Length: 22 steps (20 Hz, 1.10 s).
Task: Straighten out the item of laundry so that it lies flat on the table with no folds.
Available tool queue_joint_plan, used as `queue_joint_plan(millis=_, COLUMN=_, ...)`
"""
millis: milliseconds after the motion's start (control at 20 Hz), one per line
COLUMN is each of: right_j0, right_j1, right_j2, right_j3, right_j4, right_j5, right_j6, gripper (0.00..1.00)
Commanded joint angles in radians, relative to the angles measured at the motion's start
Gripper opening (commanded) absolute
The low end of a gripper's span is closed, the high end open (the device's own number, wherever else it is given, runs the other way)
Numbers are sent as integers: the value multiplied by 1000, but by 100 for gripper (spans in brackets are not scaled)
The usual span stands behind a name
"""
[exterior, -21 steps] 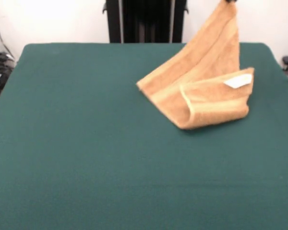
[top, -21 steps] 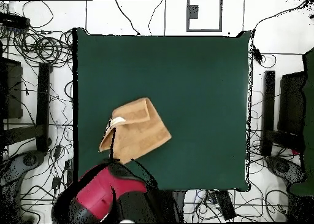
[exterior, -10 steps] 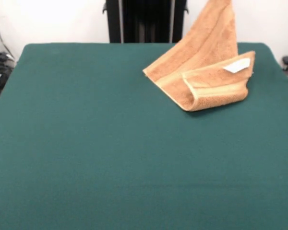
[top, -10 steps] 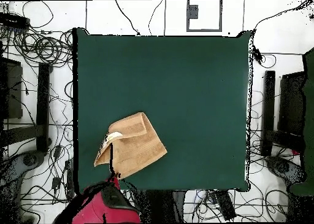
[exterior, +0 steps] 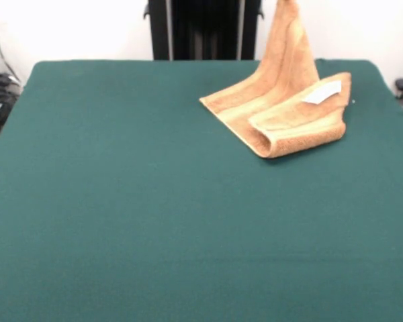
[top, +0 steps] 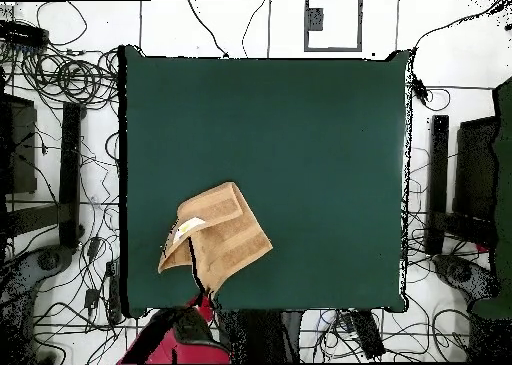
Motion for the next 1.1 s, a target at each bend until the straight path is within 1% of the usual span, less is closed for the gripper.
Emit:
queue_joint_plan(millis=50, right_j0=218, right_j1=306, right_j2=-326, right_j3=-155, right_j4=-73, right_j5=-349, right_j6=409, gripper=0)
queue_joint_plan(millis=150, right_j0=266, right_j1=430, right_j2=-395, right_j3=-212, right_j4=-17, right_j5=-422, right_j6=394, gripper=0)
queue_joint_plan(millis=250, right_j0=288, right_j1=519, right_j2=-431, right_j3=-252, right_j4=51, right_j5=-464, right_j6=365, gripper=0)
queue_joint_plan(millis=350, right_j0=283, right_j1=573, right_j2=-433, right_j3=-276, right_j4=108, right_j5=-486, right_j6=326, gripper=0)
queue_joint_plan(millis=500, right_j0=261, right_j1=629, right_j2=-417, right_j3=-307, right_j4=172, right_j5=-491, right_j6=276, gripper=0)
queue_joint_plan(millis=650, right_j0=258, right_j1=691, right_j2=-422, right_j3=-350, right_j4=238, right_j5=-515, right_j6=240, gripper=0)
queue_joint_plan(millis=850, right_j0=281, right_j1=819, right_j2=-469, right_j3=-412, right_j4=322, right_j5=-619, right_j6=205, gripper=0)
queue_joint_plan(millis=1100, right_j0=281, right_j1=935, right_j2=-501, right_j3=-460, right_j4=395, right_j5=-712, right_j6=168, gripper=0)
